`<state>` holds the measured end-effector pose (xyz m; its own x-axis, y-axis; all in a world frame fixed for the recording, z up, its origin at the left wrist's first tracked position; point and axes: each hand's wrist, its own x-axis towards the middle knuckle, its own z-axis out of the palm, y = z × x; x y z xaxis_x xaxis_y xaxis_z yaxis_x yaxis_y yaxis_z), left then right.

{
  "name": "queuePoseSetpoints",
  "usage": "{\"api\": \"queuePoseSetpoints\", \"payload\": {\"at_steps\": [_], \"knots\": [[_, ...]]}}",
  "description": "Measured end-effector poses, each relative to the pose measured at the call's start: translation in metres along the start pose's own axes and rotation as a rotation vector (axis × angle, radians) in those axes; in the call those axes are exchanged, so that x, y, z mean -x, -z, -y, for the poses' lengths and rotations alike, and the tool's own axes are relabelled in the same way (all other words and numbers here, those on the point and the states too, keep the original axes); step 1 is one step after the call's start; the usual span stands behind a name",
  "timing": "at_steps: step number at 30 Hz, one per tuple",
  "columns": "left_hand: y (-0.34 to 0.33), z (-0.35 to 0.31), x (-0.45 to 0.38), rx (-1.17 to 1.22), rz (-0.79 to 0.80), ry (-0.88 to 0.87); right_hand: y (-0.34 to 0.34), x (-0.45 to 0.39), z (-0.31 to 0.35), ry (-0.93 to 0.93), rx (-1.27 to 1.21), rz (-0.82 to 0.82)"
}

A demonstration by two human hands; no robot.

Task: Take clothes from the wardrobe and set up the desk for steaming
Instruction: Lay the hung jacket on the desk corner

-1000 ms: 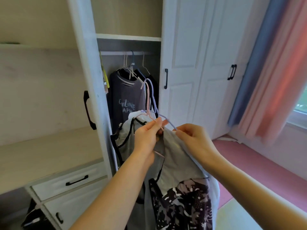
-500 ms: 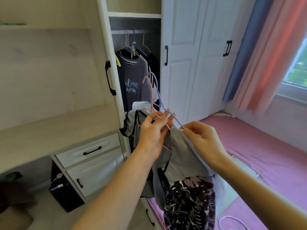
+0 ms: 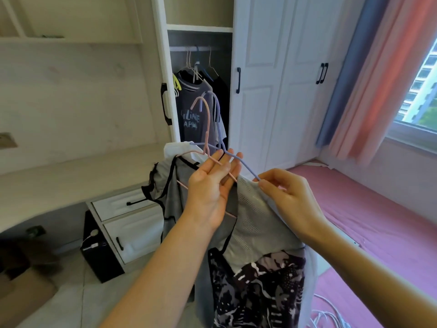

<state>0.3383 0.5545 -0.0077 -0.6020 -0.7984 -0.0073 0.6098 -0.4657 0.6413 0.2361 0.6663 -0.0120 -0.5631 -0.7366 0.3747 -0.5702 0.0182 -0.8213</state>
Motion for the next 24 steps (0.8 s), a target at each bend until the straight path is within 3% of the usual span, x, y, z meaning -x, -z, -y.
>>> {"api": "queuePoseSetpoints", "payload": {"at_steps": [13, 18, 24], "knots": [[-0.003, 0.016, 0.077, 0.023, -0.215, -0.192, 0.01, 0.044, 0.001, 0.138, 0.026, 0.248], [0.012, 0.017, 0.103, -0.111, -0.318, -0.291, 0.001, 0.058, -0.002, 0.345, 0.22, 0.379], [0.026, 0.007, 0.126, -0.082, -0.413, -0.346, -0.016, 0.061, 0.0, 0.611, 0.383, 0.414]]}}
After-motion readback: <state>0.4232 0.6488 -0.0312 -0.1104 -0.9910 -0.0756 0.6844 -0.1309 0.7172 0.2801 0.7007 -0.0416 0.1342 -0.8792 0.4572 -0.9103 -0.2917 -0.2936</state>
